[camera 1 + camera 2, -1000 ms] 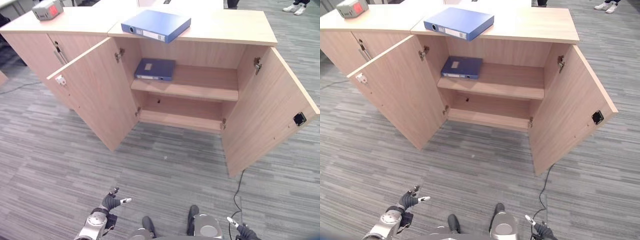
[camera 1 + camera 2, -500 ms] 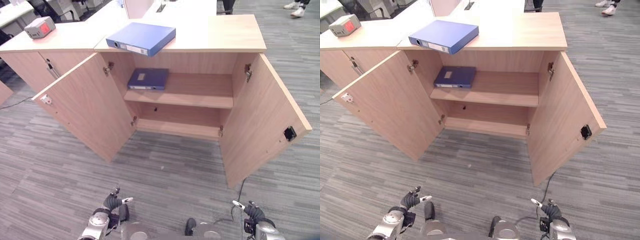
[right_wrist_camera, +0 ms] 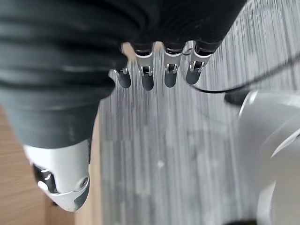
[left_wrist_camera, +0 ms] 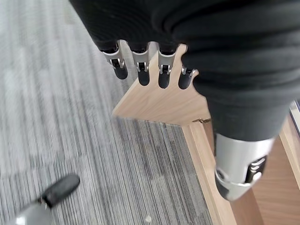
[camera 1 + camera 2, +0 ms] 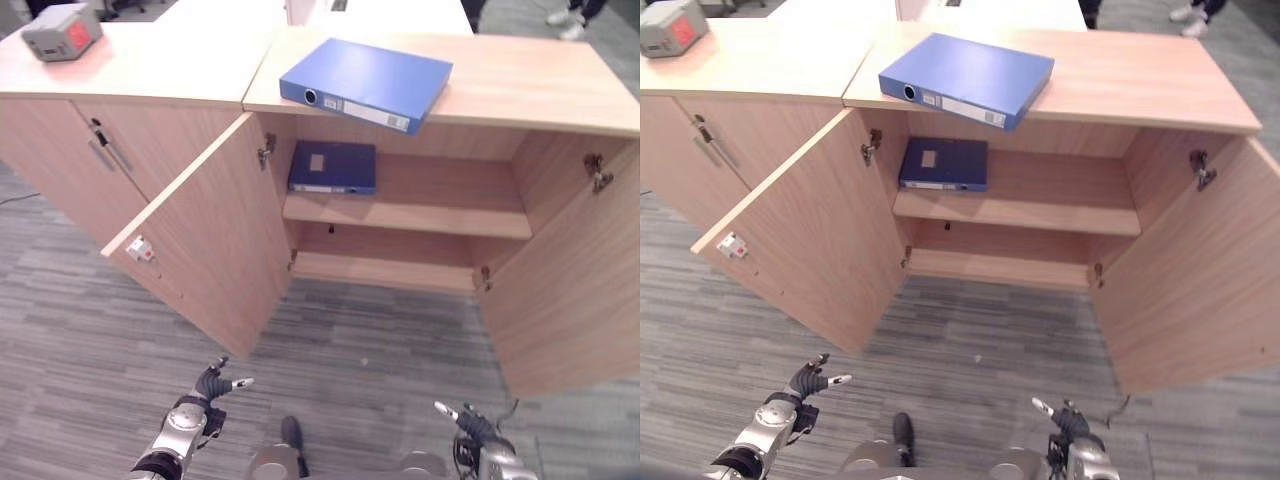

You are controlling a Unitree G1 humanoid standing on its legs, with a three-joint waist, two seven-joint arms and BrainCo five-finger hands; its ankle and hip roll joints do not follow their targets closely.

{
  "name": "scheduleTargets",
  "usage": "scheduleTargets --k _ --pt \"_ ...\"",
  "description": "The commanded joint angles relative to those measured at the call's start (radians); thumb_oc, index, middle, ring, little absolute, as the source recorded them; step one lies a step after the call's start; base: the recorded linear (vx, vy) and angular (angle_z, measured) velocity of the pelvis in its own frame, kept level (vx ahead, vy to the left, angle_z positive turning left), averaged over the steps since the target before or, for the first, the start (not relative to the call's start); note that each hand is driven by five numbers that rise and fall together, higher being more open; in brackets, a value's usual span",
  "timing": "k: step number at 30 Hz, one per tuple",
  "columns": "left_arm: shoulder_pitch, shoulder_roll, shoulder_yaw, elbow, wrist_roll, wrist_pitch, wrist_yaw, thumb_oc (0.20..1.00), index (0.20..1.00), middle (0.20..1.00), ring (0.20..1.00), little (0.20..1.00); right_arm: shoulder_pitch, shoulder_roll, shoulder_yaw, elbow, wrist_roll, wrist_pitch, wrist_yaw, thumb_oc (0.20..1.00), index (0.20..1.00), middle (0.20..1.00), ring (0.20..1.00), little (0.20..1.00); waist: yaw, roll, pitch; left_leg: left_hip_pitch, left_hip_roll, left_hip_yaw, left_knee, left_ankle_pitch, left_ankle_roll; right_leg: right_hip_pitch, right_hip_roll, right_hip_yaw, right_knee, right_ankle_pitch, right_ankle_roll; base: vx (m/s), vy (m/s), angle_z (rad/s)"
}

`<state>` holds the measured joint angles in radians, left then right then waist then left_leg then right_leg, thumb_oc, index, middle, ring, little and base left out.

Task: Put the empty folder in the office cabinet

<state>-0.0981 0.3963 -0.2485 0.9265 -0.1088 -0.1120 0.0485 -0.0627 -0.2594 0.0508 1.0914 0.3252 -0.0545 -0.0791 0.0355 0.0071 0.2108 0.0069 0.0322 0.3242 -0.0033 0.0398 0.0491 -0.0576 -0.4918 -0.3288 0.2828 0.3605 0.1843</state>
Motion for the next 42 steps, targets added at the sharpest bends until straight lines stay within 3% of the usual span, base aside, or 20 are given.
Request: scheduleTargets --k 1,2,5,9,10,14,17,19,22,24,25,26,27,30,33,34,36,38,39,42 --pt "0.030 0.005 0.038 -0.034 0.019 -0.011 -0.007 1.000 1.000 1.000 1.000 1.000 -0.005 -0.046 0.023 -0.046 -0.003 -0.021 -0.011 1.000 1.000 1.000 1.000 1.000 -0.016 0.022 0.032 -0.023 0.090 -0.062 0.015 -0.055 -0.115 0.023 0.175 0.058 0.058 -0.351 -0.012 0.14 0.277 -0.08" --pt "0.029 0.001 0.042 -0.034 0.018 -0.009 -0.005 1.000 1.000 1.000 1.000 1.000 -0.004 -0.047 0.028 -0.048 0.003 -0.024 -0.014 1.000 1.000 1.000 1.000 1.000 -0.031 0.036 0.049 0.004 0.076 -0.061 0.002 -0.062 -0.108 -0.021 0.264 0.077 0.044 -0.400 -0.018 0.18 0.323 0.01" --pt "0.027 -0.003 0.040 -0.018 0.028 -0.010 -0.002 1.000 1.000 1.000 1.000 1.000 0.002 -0.049 0.032 -0.049 0.007 -0.027 -0.019 1.000 1.000 1.000 1.000 1.000 -0.044 0.031 0.064 0.058 0.047 -0.047 -0.017 -0.097 -0.103 -0.042 0.281 0.024 -0.070 -0.392 -0.036 0.16 0.098 0.19" --pt "0.009 -0.017 0.037 0.005 0.024 -0.014 0.006 1.000 1.000 1.000 1.000 1.000 -0.002 -0.047 0.020 -0.038 0.026 -0.026 -0.019 1.000 1.000 1.000 1.000 1.000 -0.092 0.033 0.097 0.123 0.051 -0.052 -0.015 -0.152 -0.124 -0.149 0.241 0.028 -0.215 -0.292 0.011 0.26 -0.050 0.03" --pt "-0.001 -0.014 0.030 0.004 0.036 -0.019 0.008 1.000 1.000 1.000 1.000 1.000 0.008 -0.045 0.011 -0.030 0.029 -0.025 -0.016 1.000 1.000 1.000 1.000 1.000 -0.122 0.029 0.102 0.135 0.052 -0.073 0.004 -0.172 -0.132 -0.178 0.214 0.068 -0.266 -0.259 0.030 0.26 -0.116 0.13" --pt "-0.001 -0.009 0.025 -0.005 0.040 -0.021 0.007 1.000 1.000 1.000 1.000 1.000 0.022 -0.044 -0.005 -0.016 0.034 -0.022 -0.013 1.000 1.000 1.000 1.000 1.000 -0.149 0.029 0.105 0.158 0.066 -0.088 0.029 -0.204 -0.148 -0.204 0.172 0.123 -0.287 -0.218 0.046 0.24 -0.141 0.33" --pt "0.006 -0.005 0.025 -0.008 0.046 -0.024 0.003 1.000 1.000 1.000 1.000 1.000 0.036 -0.050 -0.018 -0.003 0.032 -0.019 -0.012 1.000 1.000 1.000 1.000 1.000 -0.158 0.020 0.097 0.187 0.074 -0.088 0.053 -0.236 -0.163 -0.191 0.137 0.105 -0.299 -0.196 0.055 0.31 -0.177 0.07" --pt "0.025 -0.006 0.036 -0.002 0.048 -0.022 0.000 1.000 1.000 1.000 1.000 1.000 0.045 -0.056 -0.020 0.019 0.026 -0.017 -0.009 1.000 1.000 1.000 1.000 1.000 -0.160 0.016 0.074 0.236 0.095 -0.082 0.059 -0.249 -0.184 -0.167 0.141 0.087 -0.287 -0.183 0.060 0.44 -0.230 0.04" --pt "0.043 -0.016 0.042 0.008 0.041 -0.019 0.000 1.000 1.000 1.000 1.000 1.000 0.059 -0.067 -0.009 0.034 0.017 -0.016 -0.002 1.000 1.000 1.000 1.000 1.000 -0.168 0.041 0.052 0.267 0.171 -0.093 0.074 -0.191 -0.227 -0.153 0.192 0.093 -0.250 -0.201 0.037 0.36 -0.259 -0.04" --pt "0.046 -0.020 0.047 0.018 0.033 -0.014 0.000 1.000 1.000 1.000 1.000 1.000 0.060 -0.077 0.012 0.036 0.000 -0.015 0.004 1.000 1.000 1.000 1.000 1.000 -0.171 0.056 0.034 0.246 0.228 -0.122 0.138 -0.075 -0.257 -0.140 0.249 0.091 -0.233 -0.240 -0.009 0.30 -0.325 -0.03" --pt "0.049 -0.022 0.046 0.018 0.031 -0.011 -0.002 1.000 1.000 1.000 1.000 1.000 0.057 -0.083 0.019 0.035 -0.004 -0.014 0.005 1.000 1.000 1.000 1.000 1.000 -0.164 0.057 0.034 0.224 0.247 -0.127 0.203 -0.040 -0.252 -0.122 0.270 0.088 -0.233 -0.262 -0.029 0.19 -0.396 -0.02" --pt "0.035 -0.021 0.038 0.020 0.026 -0.008 0.002 1.000 1.000 1.000 1.000 1.000 0.047 -0.094 0.025 0.031 0.002 -0.017 -0.002 1.000 1.000 1.000 1.000 1.000 -0.153 0.041 0.051 0.129 0.246 -0.183 0.361 0.042 -0.252 -0.095 0.281 0.079 -0.242 -0.274 -0.061 0.16 -0.400 0.01" --pt "0.029 -0.022 0.037 0.024 0.020 -0.005 0.001 1.000 1.000 1.000 1.000 1.000 0.035 -0.100 0.034 0.023 -0.001 -0.016 -0.003 1.000 1.000 1.000 1.000 1.000 -0.144 0.033 0.062 0.102 0.250 -0.199 0.427 0.061 -0.243 -0.074 0.300 0.072 -0.248 -0.292 -0.081 0.16 -0.406 0.01" --pt "0.027 -0.025 0.042 0.021 0.016 -0.002 0.008 1.000 1.000 1.000 1.000 1.000 0.013 -0.120 0.057 0.009 -0.017 -0.011 0.000 1.000 1.000 1.000 1.000 1.000 -0.120 0.001 0.073 0.052 0.247 -0.198 0.573 0.068 -0.220 -0.018 0.317 0.058 -0.263 -0.337 -0.118 0.22 -0.253 -0.25" --pt "0.020 -0.034 0.044 0.020 0.003 0.000 0.015 1.000 1.000 1.000 1.000 1.000 -0.015 -0.138 0.083 0.003 -0.034 -0.004 0.001 1.000 1.000 1.000 1.000 1.000 -0.076 -0.020 0.084 -0.039 0.160 -0.239 0.597 -0.017 -0.191 0.028 0.324 0.091 -0.275 -0.368 -0.115 0.24 -0.091 -0.35" --pt "0.018 -0.040 0.040 0.026 0.002 -0.002 0.016 1.000 1.000 1.000 1.000 1.000 -0.023 -0.142 0.090 0.003 -0.039 -0.004 0.000 1.000 1.000 1.000 1.000 1.000 -0.061 -0.026 0.087 -0.078 0.125 -0.248 0.572 -0.061 -0.183 0.045 0.322 0.101 -0.282 -0.374 -0.108 0.24 -0.017 -0.29" --pt "0.016 -0.048 0.031 0.032 0.005 -0.004 0.015 1.000 1.000 1.000 1.000 1.000 -0.038 -0.145 0.094 0.004 -0.039 -0.007 0.000 1.000 1.000 1.000 1.000 1.000 -0.036 -0.026 0.089 -0.115 0.097 -0.231 0.462 -0.108 -0.172 0.076 0.325 0.109 -0.289 -0.388 -0.094 0.27 0.040 -0.17" --pt "0.019 -0.050 0.022 0.038 0.014 -0.004 0.010 1.000 1.000 1.000 1.000 1.000 -0.045 -0.144 0.095 0.001 -0.034 -0.011 -0.003 1.000 1.000 1.000 1.000 1.000 -0.018 -0.022 0.077 -0.149 0.079 -0.208 0.319 -0.095 -0.168 0.098 0.332 0.108 -0.294 -0.398 -0.084 0.29 0.088 -0.31" --pt "0.020 -0.048 0.016 0.047 0.023 0.001 0.010 1.000 1.000 1.000 1.000 1.000 -0.042 -0.141 0.096 -0.003 -0.029 -0.014 -0.006 1.000 1.000 1.000 1.000 1.000 0.005 -0.015 0.075 -0.172 0.068 -0.202 0.241 -0.063 -0.174 0.125 0.349 0.115 -0.295 -0.411 -0.082 0.23 0.073 -0.14" --pt "0.022 -0.053 0.012 0.059 0.028 -0.002 0.003 1.000 1.000 1.000 1.000 1.000 -0.033 -0.121 0.103 0.005 -0.044 -0.014 0.001 1.000 1.000 1.000 1.000 1.000 0.004 -0.014 0.060 -0.115 0.058 -0.216 0.176 -0.072 -0.168 0.139 0.364 0.121 -0.276 -0.428 -0.081 0.18 0.072 -0.22"
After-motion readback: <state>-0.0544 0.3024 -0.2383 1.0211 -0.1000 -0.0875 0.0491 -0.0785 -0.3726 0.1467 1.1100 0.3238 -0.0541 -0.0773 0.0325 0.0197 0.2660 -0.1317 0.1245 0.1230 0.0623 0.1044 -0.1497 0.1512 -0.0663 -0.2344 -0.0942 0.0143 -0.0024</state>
